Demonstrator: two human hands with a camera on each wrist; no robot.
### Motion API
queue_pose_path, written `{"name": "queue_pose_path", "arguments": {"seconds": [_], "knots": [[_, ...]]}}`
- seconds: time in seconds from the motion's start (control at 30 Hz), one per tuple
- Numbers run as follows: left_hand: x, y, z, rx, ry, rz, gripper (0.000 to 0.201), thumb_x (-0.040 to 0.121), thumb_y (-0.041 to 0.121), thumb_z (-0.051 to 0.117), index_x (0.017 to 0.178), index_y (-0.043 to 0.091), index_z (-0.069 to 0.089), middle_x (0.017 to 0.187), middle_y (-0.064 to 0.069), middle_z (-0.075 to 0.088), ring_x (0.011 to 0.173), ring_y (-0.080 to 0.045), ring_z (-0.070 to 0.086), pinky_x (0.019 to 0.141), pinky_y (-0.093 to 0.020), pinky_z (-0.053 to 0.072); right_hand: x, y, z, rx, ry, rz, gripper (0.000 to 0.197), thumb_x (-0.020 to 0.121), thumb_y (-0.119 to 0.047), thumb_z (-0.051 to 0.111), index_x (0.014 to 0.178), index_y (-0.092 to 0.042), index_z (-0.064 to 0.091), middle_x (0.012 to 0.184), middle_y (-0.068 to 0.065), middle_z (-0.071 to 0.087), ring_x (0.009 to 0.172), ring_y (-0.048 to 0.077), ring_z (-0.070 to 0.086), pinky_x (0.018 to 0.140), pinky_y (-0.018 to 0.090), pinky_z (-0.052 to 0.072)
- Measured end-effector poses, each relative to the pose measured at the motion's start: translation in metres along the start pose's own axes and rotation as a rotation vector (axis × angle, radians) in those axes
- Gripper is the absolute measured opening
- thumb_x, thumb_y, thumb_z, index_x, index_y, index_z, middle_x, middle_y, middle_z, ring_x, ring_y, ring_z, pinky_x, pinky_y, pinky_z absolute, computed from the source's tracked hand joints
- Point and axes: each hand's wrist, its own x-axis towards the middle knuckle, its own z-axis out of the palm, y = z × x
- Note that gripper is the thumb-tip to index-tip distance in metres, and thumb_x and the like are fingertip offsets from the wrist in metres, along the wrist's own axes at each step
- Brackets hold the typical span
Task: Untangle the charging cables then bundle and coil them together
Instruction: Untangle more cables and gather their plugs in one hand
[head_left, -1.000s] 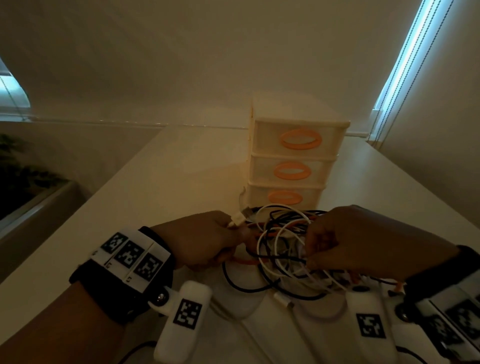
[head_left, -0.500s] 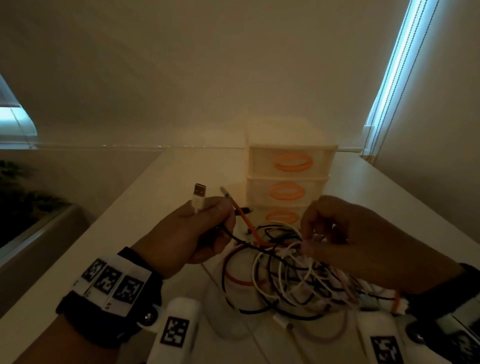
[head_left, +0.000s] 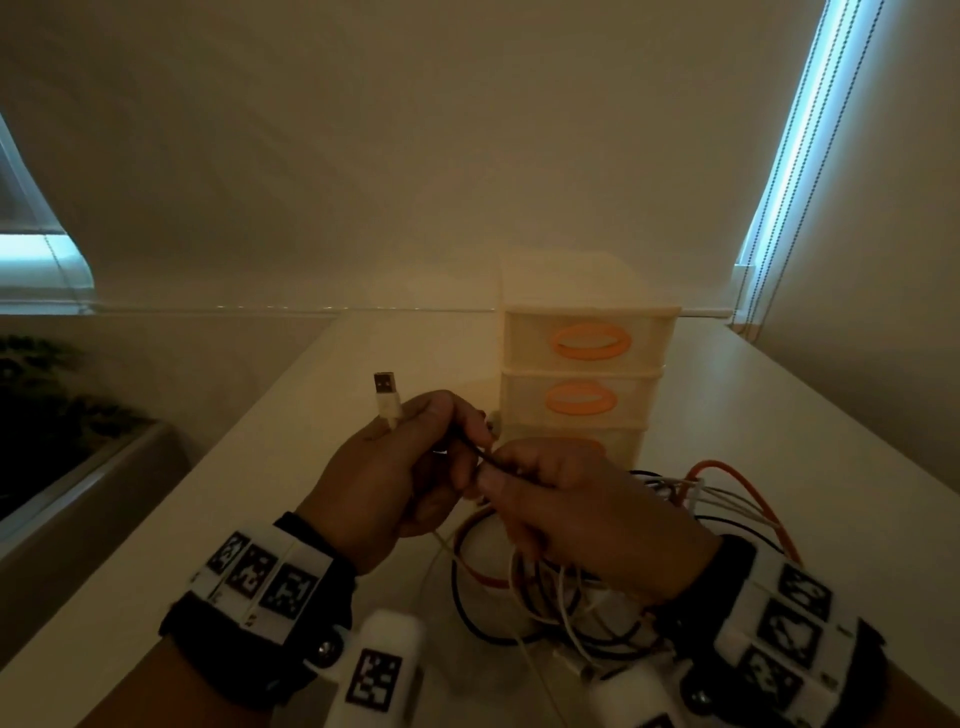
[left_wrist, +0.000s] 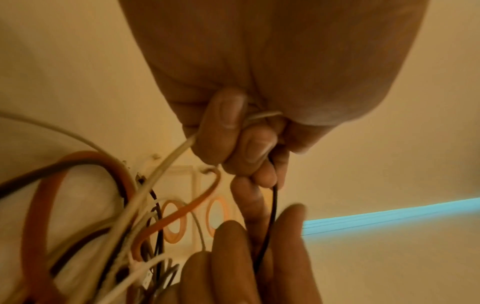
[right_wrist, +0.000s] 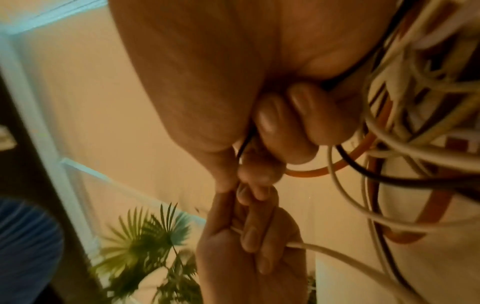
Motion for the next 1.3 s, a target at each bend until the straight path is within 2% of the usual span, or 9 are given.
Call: {"name": "queue_pose_path", "arguments": {"seconds": [0.13,0.23,0.33,0.43,0.57,0.7,0.83,1.03,1.3], "knots": [[0.003,0.000,-0.004,-0.100,0.142,0.006,0.040,0.105,0.036,0.034,0.107,0.005,0.059,0.071,-0.013,0.052,0.040,-0.016,0.026,0.042,-0.021,0.016,0.002,0.007,-0.012,0.365,0.166,0.035,0.031,0.102,-0.030,0.046,0.106,-0.015,0.074,0.056,0.002,0.025,0.045,0.014,0.018,0.042,0.025,0.021],[0.003,-0.001,-0.006,-0.148,0.177,-0.064,0.038,0.106,0.036,0.034,0.095,0.007,0.056,0.069,-0.012,0.050,0.040,-0.015,0.028,0.040,-0.019,0.016,0.002,0.009,-0.018,0.443,0.261,-0.038,0.030,0.103,-0.024,0.045,0.106,-0.017,0.074,0.058,0.005,0.021,0.047,0.016,0.014,0.044,0.026,0.013],[-0.001,-0.001,0.001,-0.080,0.046,-0.106,0.043,0.104,0.038,0.034,0.095,0.005,0.061,0.070,-0.012,0.051,0.041,-0.015,0.029,0.041,-0.021,0.015,0.001,0.010,-0.011,0.197,0.266,-0.125,0.025,0.102,-0.022,0.051,0.101,-0.022,0.075,0.053,-0.002,0.045,0.043,0.007,0.042,0.045,0.020,0.040],[-0.003,-0.003,0.009,0.007,-0.027,-0.095,0.044,0.103,0.038,0.035,0.113,0.009,0.067,0.075,-0.007,0.052,0.048,-0.016,0.036,0.041,-0.021,0.021,0.001,0.013,-0.002,-0.035,0.107,-0.133,0.026,0.100,-0.035,0.051,0.099,-0.023,0.075,0.085,0.009,0.073,0.080,0.022,0.070,0.076,0.043,0.058],[-0.003,-0.006,0.008,0.058,-0.063,-0.039,0.042,0.104,0.037,0.038,0.123,0.014,0.067,0.088,-0.004,0.056,0.059,-0.015,0.046,0.045,-0.026,0.035,-0.006,0.006,-0.005,-0.044,0.026,-0.027,0.033,0.103,-0.023,0.049,0.083,-0.014,0.073,0.050,-0.002,0.049,0.042,0.005,0.041,0.045,0.018,0.034],[-0.001,-0.007,0.005,0.064,-0.076,-0.014,0.045,0.099,0.040,0.043,0.118,0.010,0.070,0.095,-0.007,0.059,0.073,-0.024,0.051,0.056,-0.030,0.046,-0.008,0.004,-0.008,0.206,-0.002,0.094,0.035,0.104,-0.023,0.046,0.083,-0.008,0.070,0.047,0.001,0.032,0.037,0.008,0.023,0.037,0.018,0.020],[-0.002,-0.013,0.007,0.233,-0.110,-0.018,0.047,0.097,0.045,0.046,0.110,0.007,0.070,0.098,-0.032,0.059,0.086,-0.029,0.058,0.077,-0.035,0.050,-0.007,0.005,-0.001,0.058,0.003,0.065,0.035,0.103,-0.026,0.049,0.086,-0.008,0.073,0.047,-0.003,0.039,0.038,0.005,0.031,0.041,0.017,0.028],[0.008,-0.006,-0.007,-0.215,0.044,0.075,0.035,0.095,0.030,0.045,0.074,0.013,0.067,0.092,-0.015,0.067,0.096,-0.030,0.063,0.079,-0.042,0.052,-0.008,0.010,0.001,-0.058,0.019,0.059,0.029,0.103,-0.029,0.049,0.094,-0.018,0.075,0.040,-0.016,0.041,0.036,0.001,0.035,0.044,0.012,0.029],[0.000,-0.011,0.014,-0.061,-0.030,-0.050,0.049,0.097,0.031,0.037,0.122,-0.004,0.060,0.104,-0.020,0.068,0.094,-0.030,0.066,0.081,-0.038,0.056,-0.007,0.009,-0.007,0.324,0.078,0.102,0.033,0.100,-0.030,0.051,0.083,-0.012,0.071,0.048,-0.002,0.031,0.041,0.011,0.019,0.040,0.020,0.016]]}}
